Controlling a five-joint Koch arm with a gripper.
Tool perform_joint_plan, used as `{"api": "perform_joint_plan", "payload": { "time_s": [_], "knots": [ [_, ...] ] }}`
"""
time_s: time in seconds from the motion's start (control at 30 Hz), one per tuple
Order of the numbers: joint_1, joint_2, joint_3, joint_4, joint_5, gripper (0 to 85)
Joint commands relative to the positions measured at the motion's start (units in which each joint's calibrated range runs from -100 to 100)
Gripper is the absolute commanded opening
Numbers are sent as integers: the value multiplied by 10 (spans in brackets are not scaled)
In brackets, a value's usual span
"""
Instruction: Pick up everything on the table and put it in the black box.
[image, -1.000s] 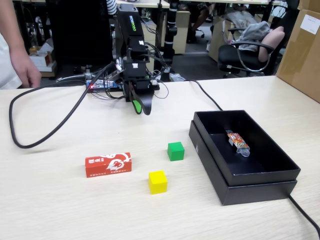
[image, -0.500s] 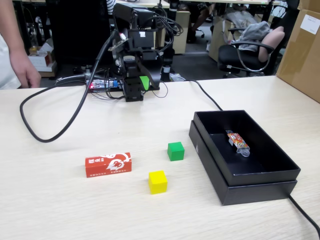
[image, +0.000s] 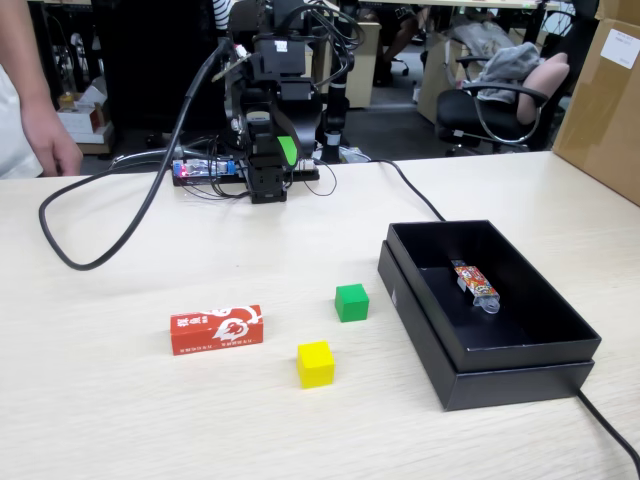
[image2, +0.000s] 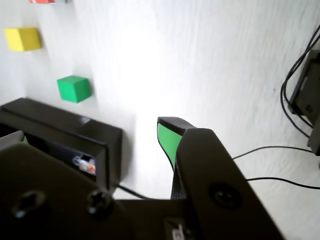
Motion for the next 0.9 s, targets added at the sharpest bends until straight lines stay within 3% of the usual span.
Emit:
{"api": "perform_joint_plan", "payload": {
  "time_s": [0.0,0.4,0.7,0.87],
  "knots": [
    [3,27,53,-1,1,496],
    [7,409,270,-2,3,492],
    [10,730,471,-2,21,484],
    [11,815,491,-2,28,484]
  ]
}}
